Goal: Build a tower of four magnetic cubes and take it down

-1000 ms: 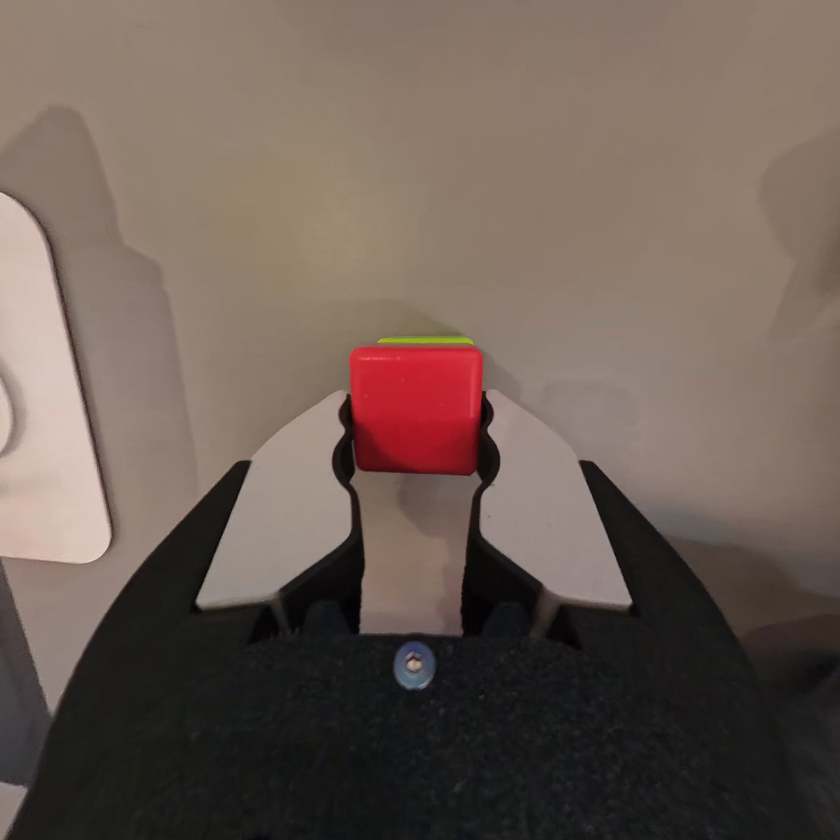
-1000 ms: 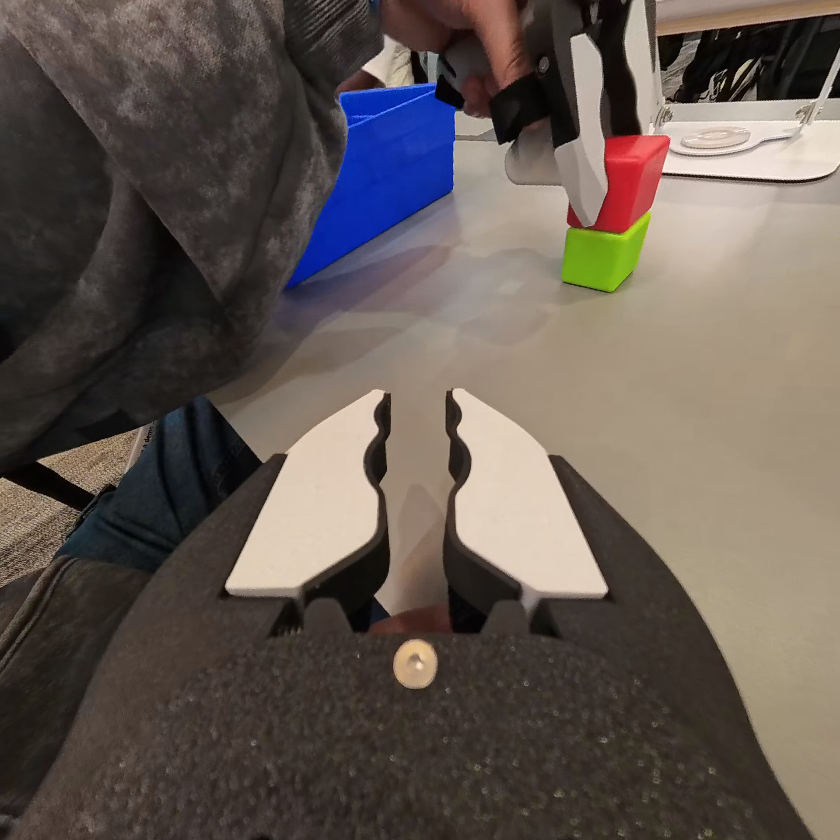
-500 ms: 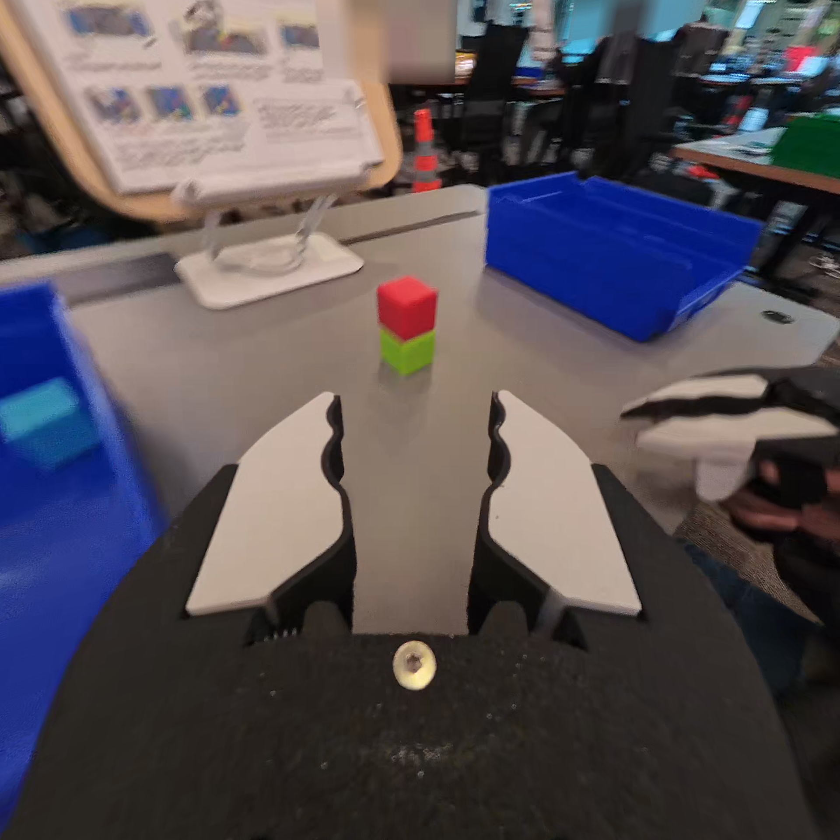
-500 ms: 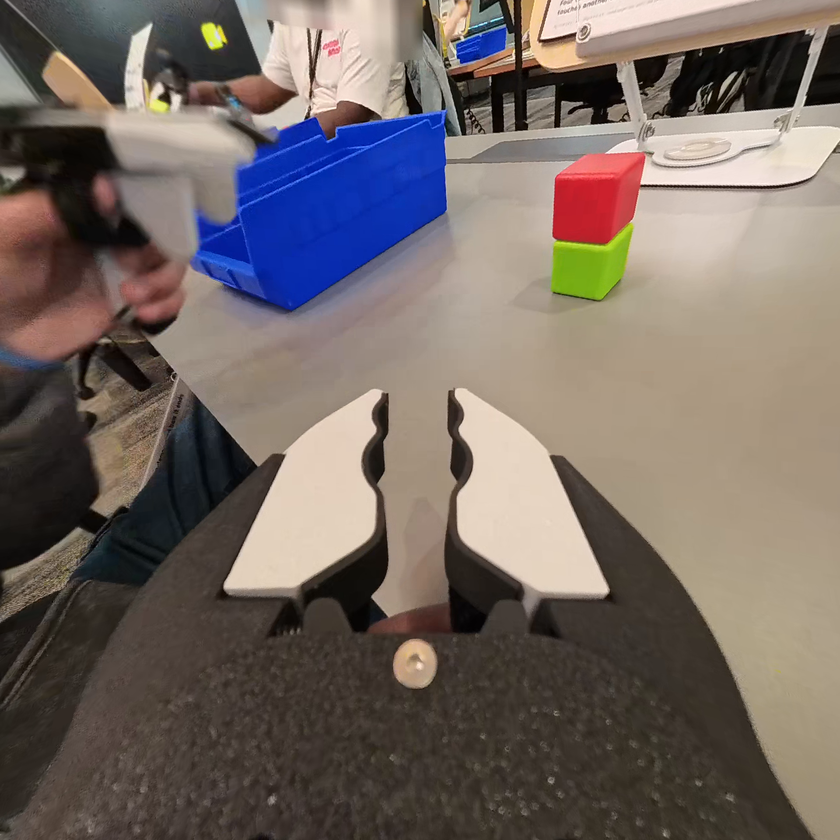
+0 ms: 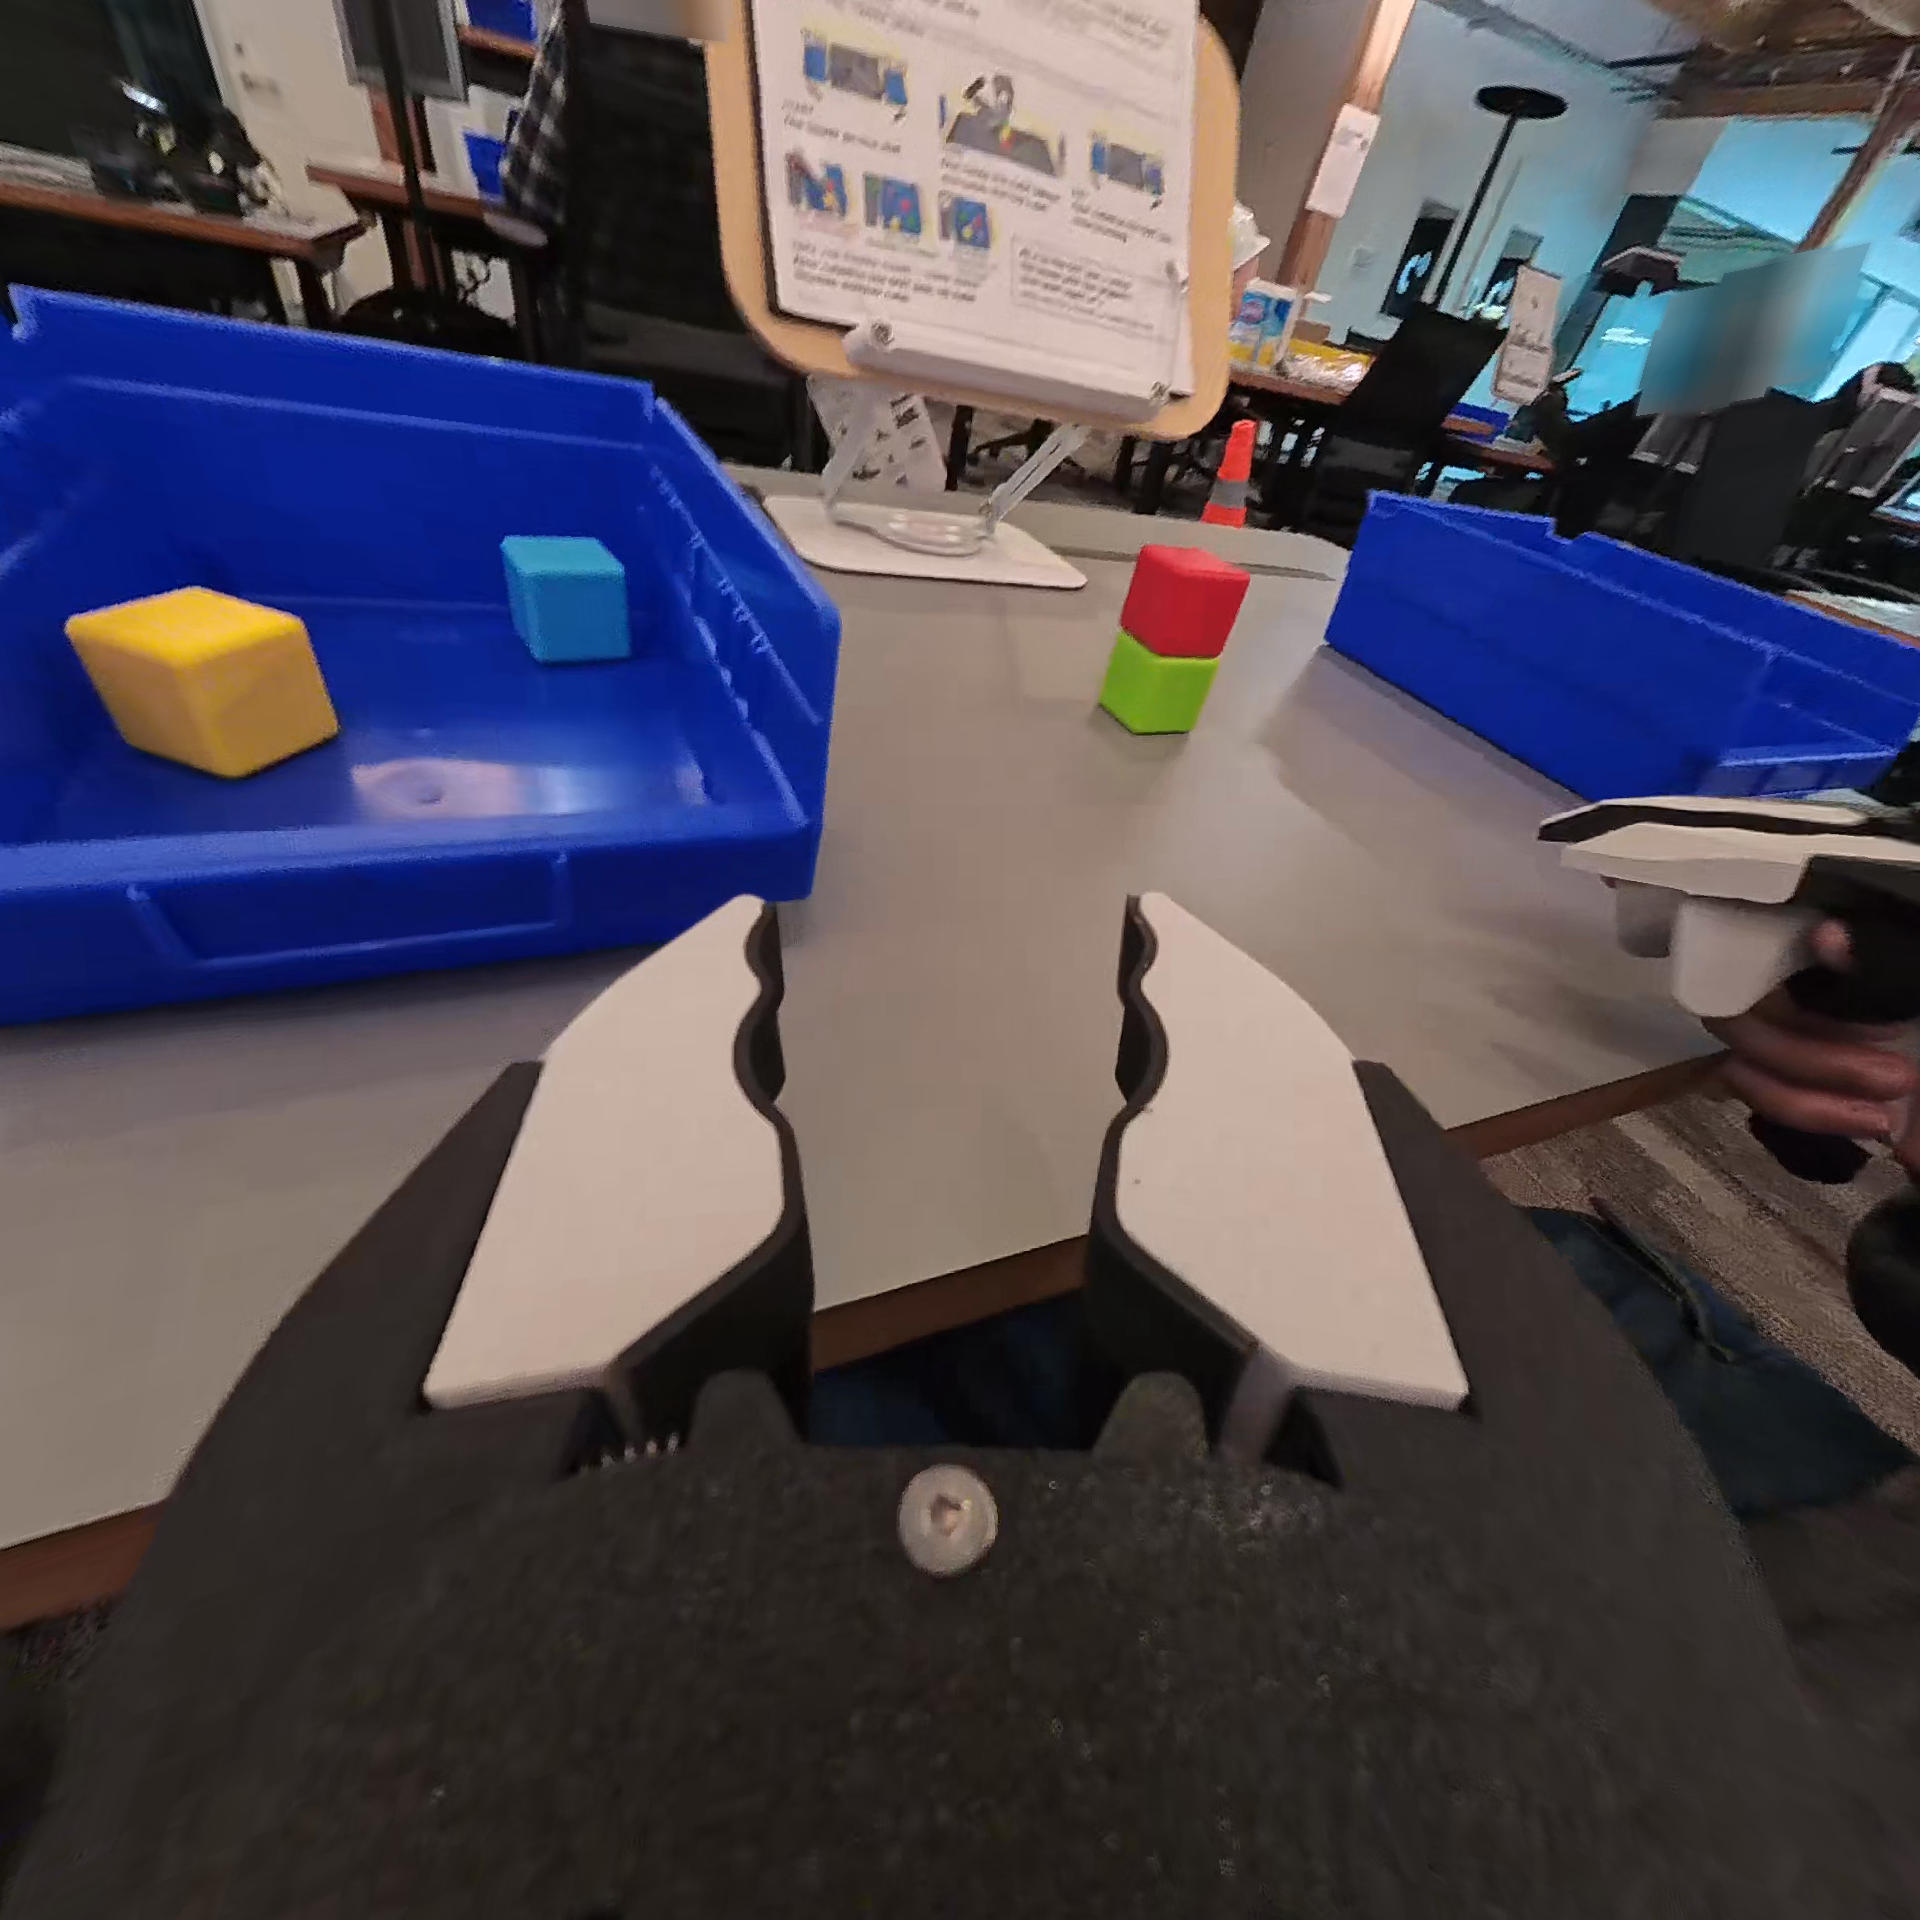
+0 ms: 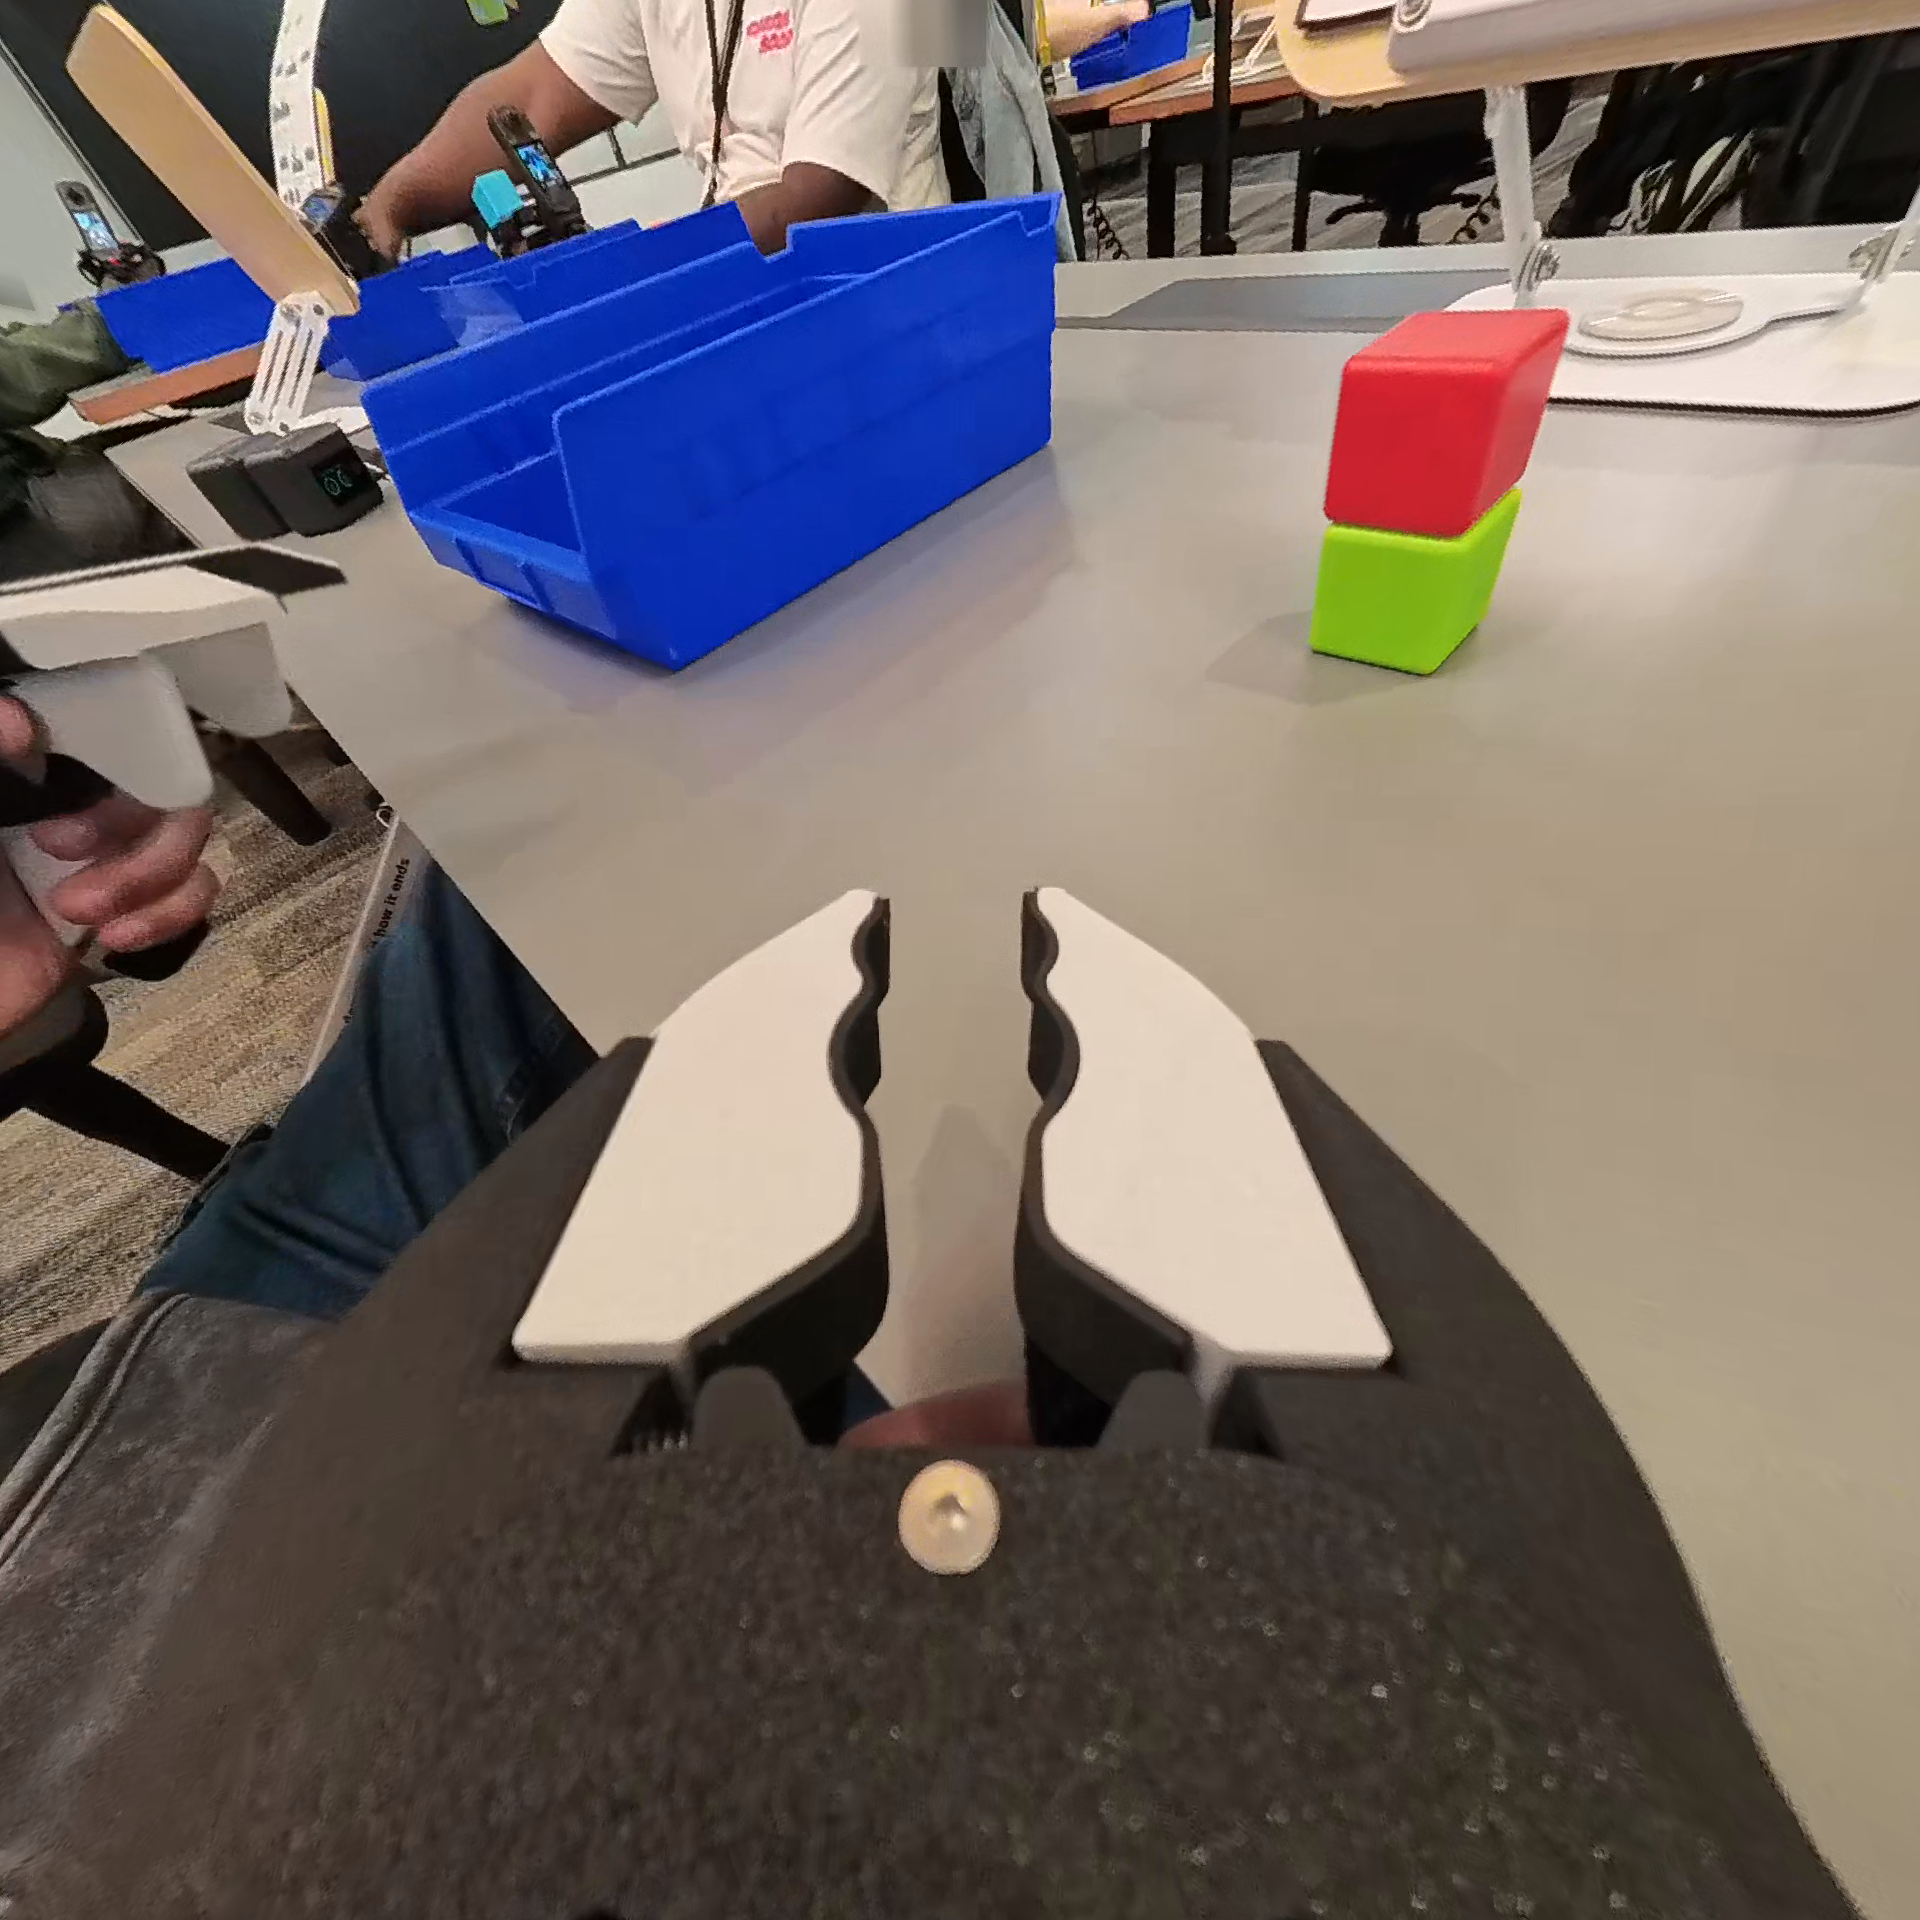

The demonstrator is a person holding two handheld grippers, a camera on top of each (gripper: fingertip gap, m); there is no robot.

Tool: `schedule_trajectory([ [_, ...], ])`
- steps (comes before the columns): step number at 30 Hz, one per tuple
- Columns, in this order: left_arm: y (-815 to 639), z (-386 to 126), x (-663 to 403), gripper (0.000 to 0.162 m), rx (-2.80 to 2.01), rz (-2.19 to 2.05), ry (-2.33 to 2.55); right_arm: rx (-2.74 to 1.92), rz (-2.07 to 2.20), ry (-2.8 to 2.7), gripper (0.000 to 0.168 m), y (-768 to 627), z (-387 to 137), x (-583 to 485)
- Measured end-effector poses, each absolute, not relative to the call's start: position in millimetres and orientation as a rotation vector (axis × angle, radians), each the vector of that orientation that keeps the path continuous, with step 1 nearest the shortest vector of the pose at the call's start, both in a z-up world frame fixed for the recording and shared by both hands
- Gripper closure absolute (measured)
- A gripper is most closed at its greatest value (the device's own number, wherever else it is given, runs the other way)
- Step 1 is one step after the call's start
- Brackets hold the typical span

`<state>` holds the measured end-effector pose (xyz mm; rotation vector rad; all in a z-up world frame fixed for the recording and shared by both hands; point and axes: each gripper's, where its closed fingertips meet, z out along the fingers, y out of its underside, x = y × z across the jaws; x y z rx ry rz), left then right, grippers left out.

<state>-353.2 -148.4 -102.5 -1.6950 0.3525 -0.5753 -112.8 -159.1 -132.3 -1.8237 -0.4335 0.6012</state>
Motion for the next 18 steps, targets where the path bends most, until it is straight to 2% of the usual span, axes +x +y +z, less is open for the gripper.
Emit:
schedule_trajectory([
  [5, -139, -104, -363, 0.098, -1.709, -0.535, 0.285, -1.828, 0.593, -0.437, 0.144, -159, -133, -113],
  [9, -119, -84, -372, 0.098, -1.691, -0.45, 0.314, -1.831, 0.594, -0.44, 0.144, -159, -134, -113],
  [15, -52, -51, -403, 0.101, -1.894, -0.19, 0.606, -1.827, 0.601, -0.448, 0.144, -161, -133, -112],
  [18, -6, -39, -438, 0.109, -1.966, 0.131, 0.745, -1.827, 0.611, -0.444, 0.144, -161, -133, -112],
])
